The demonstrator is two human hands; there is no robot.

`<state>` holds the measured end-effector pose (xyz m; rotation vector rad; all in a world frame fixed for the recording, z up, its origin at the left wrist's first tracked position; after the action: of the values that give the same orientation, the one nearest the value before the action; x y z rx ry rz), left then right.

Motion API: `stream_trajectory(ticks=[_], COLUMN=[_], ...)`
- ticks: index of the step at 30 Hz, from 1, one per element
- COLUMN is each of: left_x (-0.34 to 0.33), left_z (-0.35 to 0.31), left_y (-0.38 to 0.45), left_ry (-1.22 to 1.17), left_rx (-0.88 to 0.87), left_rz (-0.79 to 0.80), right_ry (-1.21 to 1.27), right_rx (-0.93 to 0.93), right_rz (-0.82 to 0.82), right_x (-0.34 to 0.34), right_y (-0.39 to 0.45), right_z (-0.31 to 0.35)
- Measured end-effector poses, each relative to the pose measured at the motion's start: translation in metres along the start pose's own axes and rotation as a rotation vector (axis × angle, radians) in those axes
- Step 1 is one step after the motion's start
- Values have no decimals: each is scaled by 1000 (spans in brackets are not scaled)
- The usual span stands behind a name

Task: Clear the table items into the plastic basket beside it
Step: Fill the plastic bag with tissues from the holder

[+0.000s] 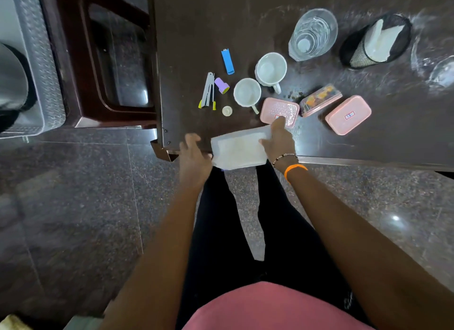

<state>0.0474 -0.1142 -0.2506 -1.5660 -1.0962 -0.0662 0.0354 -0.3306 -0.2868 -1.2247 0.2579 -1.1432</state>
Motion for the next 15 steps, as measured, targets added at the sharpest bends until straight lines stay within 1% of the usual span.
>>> stream_trajectory(ticks=[1,2,3,4,5,7,8,10,11,13,15], left_x=[-11,-27,-47,-67,-86,-119,-132,-153,-158,-160,-160], left_z=[-9,-19,-27,-30,-30,-21,-18,-15,-14,-16,-23], left_y=[0,-1,-3,-4,-4,-1,-1,-1,-1,0,0], left_ry=[108,220,325,416,481,565,608,657,621,533,501], left_rx=[-97,-198,-288,-350,-374,-334,-319,-313,-295,-273,-306], left_rz=[29,105,206,302,375,485,530,571,569,516,447], right_ry=[-51,-77,-101,-125,-149,-260,-348,-510,-556,-580,-574], right_rx=[24,65,107,162,200,251,260,261,264,268,255], right_rz=[25,37,24,-23,-97,-242,-261,-237,-238,-260,-271], right_x=[-1,-1,2,7,14,27,30,33,35,41,46], right_y=[6,10,12,13,14,16,18,28,34,43,47], right_z=[4,9,13,15,15,11,8,3,3,5,6])
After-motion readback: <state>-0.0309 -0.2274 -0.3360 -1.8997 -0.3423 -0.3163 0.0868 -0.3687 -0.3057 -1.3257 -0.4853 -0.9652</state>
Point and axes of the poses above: each hand's wrist, its own y-axis towards the middle knuckle, its own x-axis out of the back of the hand, z = x × y, the point moved 7 cm from there along y, towards the middle knuckle, and after that the axes turned 5 degrees about z, right-handed, at the moved point
